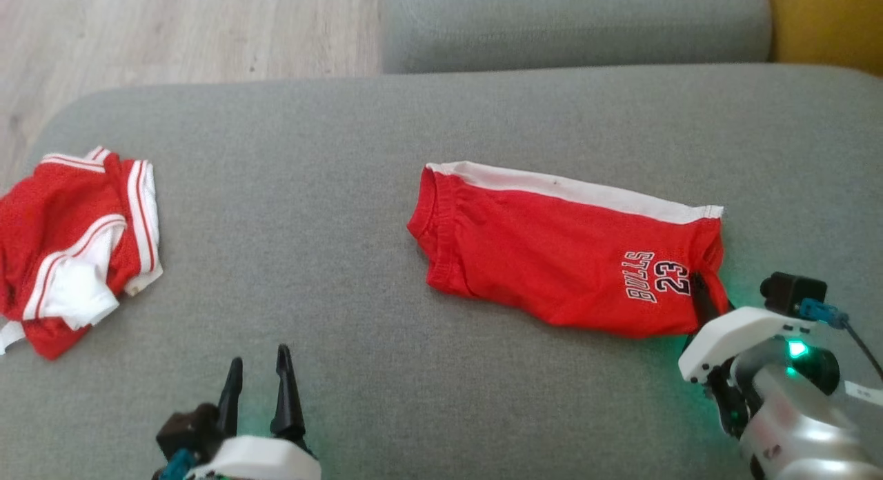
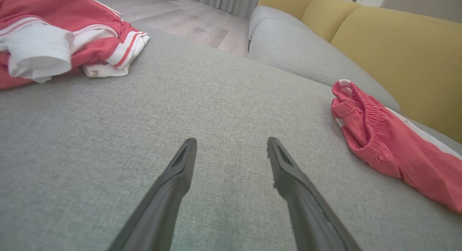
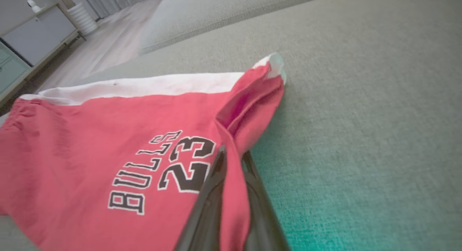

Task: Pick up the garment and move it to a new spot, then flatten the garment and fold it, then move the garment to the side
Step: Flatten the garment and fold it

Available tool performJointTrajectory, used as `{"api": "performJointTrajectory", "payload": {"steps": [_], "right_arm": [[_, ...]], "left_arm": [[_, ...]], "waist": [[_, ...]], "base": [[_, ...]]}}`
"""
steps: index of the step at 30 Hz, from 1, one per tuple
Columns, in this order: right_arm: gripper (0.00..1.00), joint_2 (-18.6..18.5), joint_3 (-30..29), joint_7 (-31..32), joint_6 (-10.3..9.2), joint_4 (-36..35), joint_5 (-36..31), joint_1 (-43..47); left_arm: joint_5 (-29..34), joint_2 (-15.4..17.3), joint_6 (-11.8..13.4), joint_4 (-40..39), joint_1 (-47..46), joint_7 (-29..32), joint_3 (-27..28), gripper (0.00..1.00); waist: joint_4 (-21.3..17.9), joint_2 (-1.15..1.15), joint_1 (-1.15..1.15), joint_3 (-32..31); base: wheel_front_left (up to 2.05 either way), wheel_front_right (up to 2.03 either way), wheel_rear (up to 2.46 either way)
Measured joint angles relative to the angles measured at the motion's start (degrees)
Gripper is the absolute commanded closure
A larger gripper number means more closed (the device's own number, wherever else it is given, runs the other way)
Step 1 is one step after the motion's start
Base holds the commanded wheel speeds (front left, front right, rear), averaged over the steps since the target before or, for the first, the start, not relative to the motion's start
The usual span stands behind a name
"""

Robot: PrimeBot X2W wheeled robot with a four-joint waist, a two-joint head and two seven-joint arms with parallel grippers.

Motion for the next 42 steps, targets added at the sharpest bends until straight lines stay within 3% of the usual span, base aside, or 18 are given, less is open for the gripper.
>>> {"api": "performJointTrajectory", "payload": {"steps": [8,13,17,18,19,20,25,30,37,42], "right_arm": [[1.0,-0.65,-0.3,-0.02,0.0,-8.33,-4.0,-1.69],[1.0,4.21,3.22,-0.08,0.0,-13.49,-6.11,-6.02],[1.0,7.22,7.36,0.38,0.0,-13.0,-6.72,-7.7],[0.89,7.61,8.04,1.21,0.0,-12.02,-6.72,-7.83],[0.17,7.77,8.65,1.75,0.0,-11.09,-6.55,-7.84],[0.0,7.79,9.31,2.05,0.0,-10.39,-6.17,-7.82],[0.0,7.87,12.62,1.07,0.0,-11.92,-3.1,-7.72],[0.0,8.29,11.91,-0.04,0.0,-13.05,-2.29,-4.87],[0.0,5.52,-5.83,-0.08,0.0,-19.74,-13.5,1.42],[0.0,6.05,-18.48,-0.09,0.0,-25.64,-23.7,8.94]], "left_arm": [[0.14,0.07,-0.04,-0.37,1.26,0.0,-0.71,0.0],[-0.37,0.19,-0.03,-0.01,1.24,0.01,-2.48,0.0],[-0.7,0.23,-0.02,0.41,1.22,0.01,-4.37,0.0],[-0.73,0.24,0.01,0.63,1.18,0.01,-4.59,0.0],[-0.8,0.25,0.0,0.99,1.14,0.0,-4.97,0.0],[-0.8,0.26,0.02,1.35,1.14,0.01,-5.25,0.0],[-1.05,0.32,0.03,1.65,0.86,0.01,-5.72,0.0],[1.03,0.41,0.12,0.2,0.12,0.01,-3.63,0.0],[5.42,0.41,0.56,-1.81,0.14,0.01,-0.94,0.0],[10.04,0.38,0.58,-3.24,0.19,0.01,0.26,0.0]], "waist": [[1.81,0.0,0.02,-0.85],[4.13,0.0,0.02,-0.9],[6.95,0.0,0.02,-0.76],[7.73,0.0,0.02,-0.68],[8.53,0.0,0.02,-0.6],[9.34,0.0,0.02,-0.51],[12.14,0.0,0.02,0.0],[9.76,0.0,0.02,-0.58],[4.65,0.0,0.02,-1.6],[1.41,0.0,0.02,-2.24]], "base": [[0.0,0.0,0.0],[0.0,0.0,0.0],[0.0,0.0,0.0],[0.0,0.0,0.0],[0.0,0.0,0.0],[0.0,0.0,0.0],[0.0,0.0,0.0],[0.0,0.0,0.0],[0.0,0.0,0.0],[0.0,0.0,0.0]]}}
